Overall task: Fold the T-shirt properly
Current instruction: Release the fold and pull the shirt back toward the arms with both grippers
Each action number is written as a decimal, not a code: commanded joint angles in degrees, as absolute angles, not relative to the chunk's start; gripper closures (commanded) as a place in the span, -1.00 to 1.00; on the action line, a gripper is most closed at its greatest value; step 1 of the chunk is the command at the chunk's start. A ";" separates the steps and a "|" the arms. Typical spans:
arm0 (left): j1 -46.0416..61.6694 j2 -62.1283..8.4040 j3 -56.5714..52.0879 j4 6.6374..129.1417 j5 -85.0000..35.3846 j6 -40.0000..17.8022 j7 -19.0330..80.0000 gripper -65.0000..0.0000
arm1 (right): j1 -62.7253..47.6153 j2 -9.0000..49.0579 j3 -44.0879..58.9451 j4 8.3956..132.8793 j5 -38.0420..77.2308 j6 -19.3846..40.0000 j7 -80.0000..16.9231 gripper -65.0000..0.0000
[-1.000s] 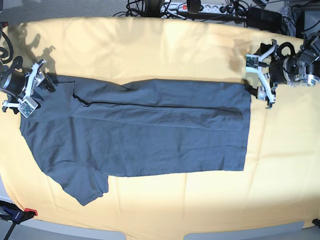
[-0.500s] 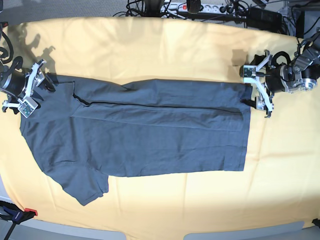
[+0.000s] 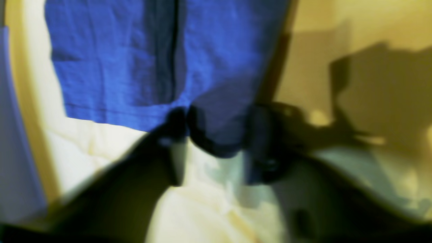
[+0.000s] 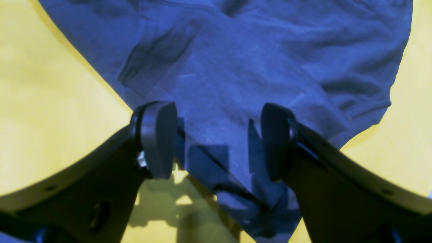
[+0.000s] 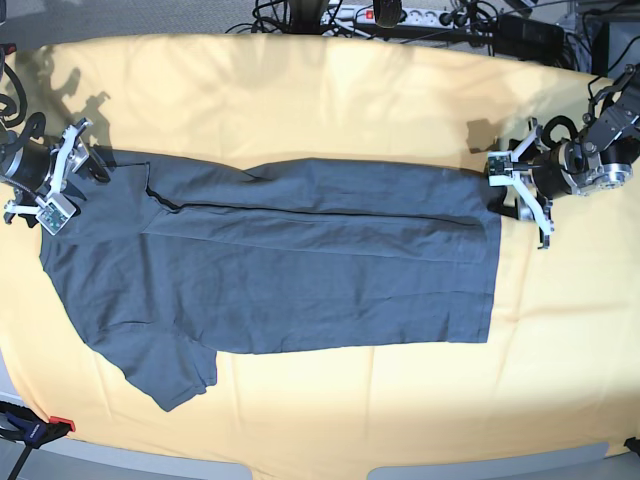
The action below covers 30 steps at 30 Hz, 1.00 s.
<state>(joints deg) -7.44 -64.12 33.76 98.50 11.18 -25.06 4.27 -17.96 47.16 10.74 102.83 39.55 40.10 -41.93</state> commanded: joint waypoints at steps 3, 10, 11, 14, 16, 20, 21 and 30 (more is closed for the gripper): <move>-8.29 -65.52 33.23 98.98 9.76 -24.36 3.62 1.00 | -17.32 48.58 11.51 103.48 40.29 40.00 -41.30 -0.24; -8.32 -65.58 33.23 99.00 9.87 -24.34 3.64 1.00 | -17.37 48.64 11.51 103.50 40.32 40.00 -47.57 -0.24; -8.32 -65.58 33.23 99.00 10.04 -24.34 3.64 1.00 | -17.67 48.88 11.51 103.50 40.34 40.00 -49.01 -0.24; -8.34 -65.60 33.23 99.00 10.00 -24.34 3.64 1.00 | -19.94 51.22 11.51 103.50 40.47 40.00 -49.56 -0.24; -8.49 -65.63 33.23 99.00 10.00 -24.34 3.62 1.00 | -21.56 53.08 11.51 103.50 40.03 40.00 -49.56 -0.24; -9.61 -65.98 33.23 99.00 9.96 -24.36 3.44 1.00 | -25.17 55.29 11.51 103.48 35.97 40.00 -48.31 -0.24; -10.04 -66.08 33.23 99.00 9.98 -24.38 3.42 1.00 | -25.89 55.27 11.51 103.48 33.39 40.00 -46.39 -0.24; -13.23 -66.04 33.23 99.00 6.33 -24.38 3.42 1.00 | -31.57 54.65 11.49 99.11 8.82 37.52 -26.00 -0.24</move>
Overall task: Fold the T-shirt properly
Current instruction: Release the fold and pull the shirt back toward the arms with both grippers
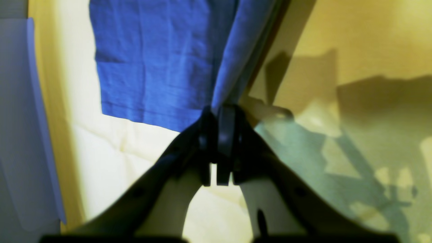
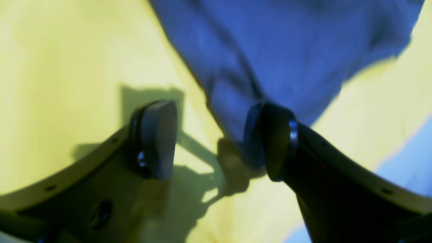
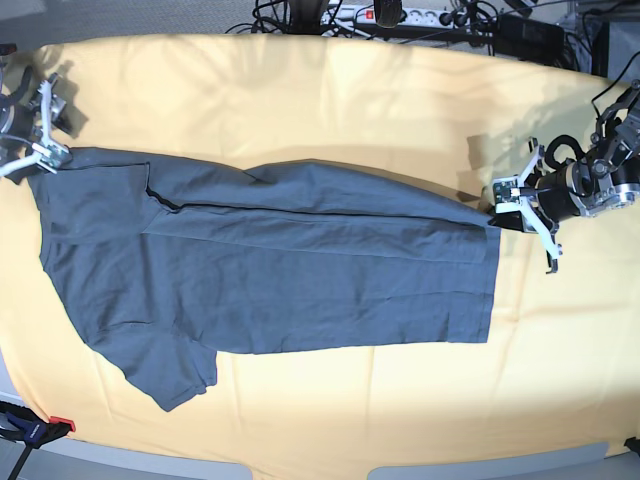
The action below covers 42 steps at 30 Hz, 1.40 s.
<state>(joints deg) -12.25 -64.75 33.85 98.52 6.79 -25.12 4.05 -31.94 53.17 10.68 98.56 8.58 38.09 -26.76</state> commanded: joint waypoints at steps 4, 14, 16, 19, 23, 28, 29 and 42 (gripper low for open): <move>-13.21 -66.02 33.23 99.00 6.31 -24.86 3.40 1.00 | -31.57 54.28 11.49 95.39 5.96 35.00 -21.41 -0.24; -13.21 -66.02 33.23 99.00 6.33 -24.84 3.42 1.00 | -30.28 51.70 11.49 94.45 4.19 31.05 -18.41 -0.24; -13.21 -66.04 33.23 99.02 6.31 -24.84 3.42 1.00 | -28.71 50.13 11.49 94.45 4.16 30.55 -18.63 -0.24; -13.19 -66.06 33.23 99.04 6.33 -25.19 3.44 1.00 | -26.85 48.31 11.49 94.41 4.16 30.52 -18.65 -0.24; -13.19 -66.04 33.23 99.04 6.33 -27.33 3.44 1.00 | -26.50 47.40 11.49 94.37 4.16 29.80 -19.77 0.02; -13.21 -66.04 33.23 99.04 6.33 -27.40 3.42 1.00 | -26.50 47.46 11.49 94.37 4.19 29.80 -21.45 0.86; -13.21 -66.04 33.23 99.04 6.33 -27.40 3.42 1.00 | -26.50 47.53 11.51 94.39 4.21 29.80 -22.44 1.00; -13.32 -71.20 33.23 101.56 6.94 -27.46 3.38 1.00 | -28.12 53.49 11.51 97.60 9.63 34.92 -28.38 1.00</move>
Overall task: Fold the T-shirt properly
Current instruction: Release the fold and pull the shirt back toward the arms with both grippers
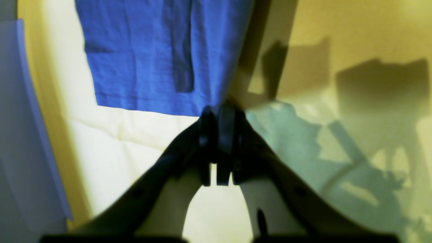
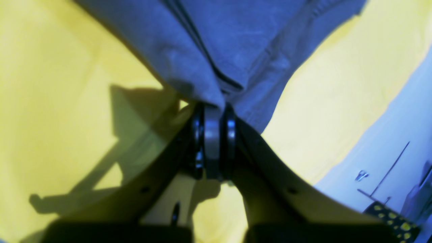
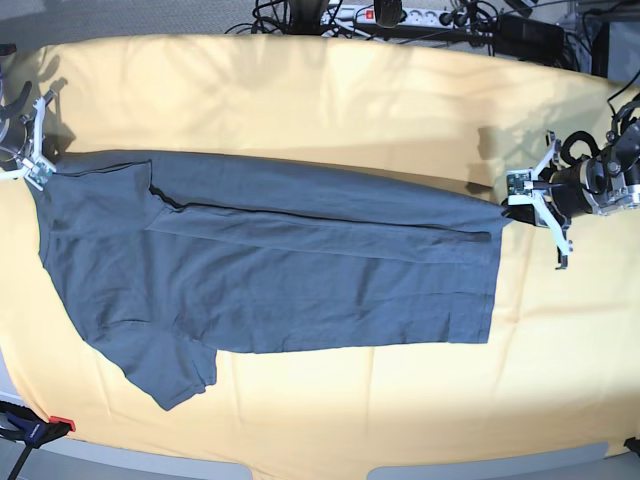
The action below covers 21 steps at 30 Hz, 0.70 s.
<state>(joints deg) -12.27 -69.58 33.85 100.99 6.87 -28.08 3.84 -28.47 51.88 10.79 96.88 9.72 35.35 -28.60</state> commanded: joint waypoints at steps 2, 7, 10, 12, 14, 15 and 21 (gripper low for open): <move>-13.19 -72.44 33.23 102.61 6.94 -28.51 3.36 1.00 | -28.08 53.54 11.51 99.09 9.65 35.53 -30.02 1.00; -12.86 -75.94 33.23 105.16 6.31 -34.94 2.61 1.00 | -28.10 54.48 11.51 101.19 14.17 37.23 -34.22 1.00; -12.86 -77.76 33.23 105.43 6.31 -35.68 2.35 1.00 | -29.02 55.94 11.53 101.23 14.68 37.15 -34.98 1.00; -12.69 -78.56 33.23 105.43 5.87 -36.23 2.35 1.00 | -30.92 57.21 11.53 101.34 15.75 37.15 -34.85 1.00; -12.71 -78.96 33.23 105.38 5.08 -37.58 2.28 1.00 | -33.34 58.24 11.53 102.17 15.64 37.15 -34.96 1.00; -12.71 -79.09 33.23 105.38 4.78 -38.15 1.91 1.00 | -34.63 58.72 11.57 102.91 15.66 37.15 -35.53 1.00; -12.16 -79.35 33.23 105.41 4.75 -40.00 -4.19 1.00 | -41.32 59.90 11.68 108.31 15.57 37.10 -39.51 1.00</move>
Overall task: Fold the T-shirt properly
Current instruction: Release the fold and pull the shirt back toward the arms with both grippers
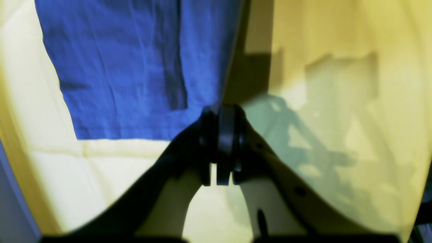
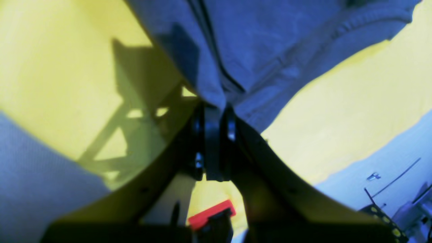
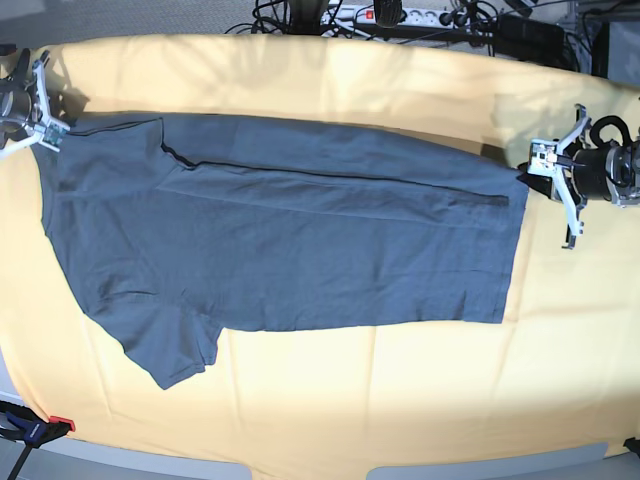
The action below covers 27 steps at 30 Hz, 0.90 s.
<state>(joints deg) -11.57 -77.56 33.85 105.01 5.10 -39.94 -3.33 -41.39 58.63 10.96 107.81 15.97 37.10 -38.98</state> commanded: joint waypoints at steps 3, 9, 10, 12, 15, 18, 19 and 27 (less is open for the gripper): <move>-9.50 -81.17 33.23 105.38 4.82 -40.00 -4.32 1.00 | -43.88 59.94 11.77 109.58 13.93 37.12 -41.78 1.00; -2.85 -85.71 33.23 105.41 7.01 -40.00 -6.37 1.00 | -49.28 63.37 13.17 109.58 13.30 37.10 -42.74 1.00; -2.15 -86.19 33.23 105.47 7.01 -40.00 -7.44 1.00 | -50.09 63.75 13.65 109.58 13.28 37.08 -42.83 1.00; -0.73 -86.85 33.23 105.91 7.01 -40.00 -7.94 1.00 | -51.68 63.83 14.90 109.62 13.32 37.12 -43.40 1.00; 0.69 -86.83 33.23 106.89 7.01 -40.00 -7.75 1.00 | -54.57 63.83 16.58 109.62 13.58 37.06 -43.35 1.00; 1.69 -86.83 33.23 108.14 7.01 -40.00 -7.70 1.00 | -56.86 63.83 17.39 109.65 13.69 36.62 -43.38 1.00; 1.80 -86.80 33.23 108.44 7.01 -40.00 -7.68 1.00 | -57.34 63.83 17.41 109.65 13.69 36.67 -43.38 1.00; 1.76 -86.85 33.23 109.14 3.38 -40.00 -4.60 0.23 | -57.60 63.83 17.41 110.89 20.29 36.62 -50.89 0.13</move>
<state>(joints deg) 2.22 -85.08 34.02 108.75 3.97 -39.92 -3.57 -57.56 62.72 16.62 110.00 20.12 36.58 -51.57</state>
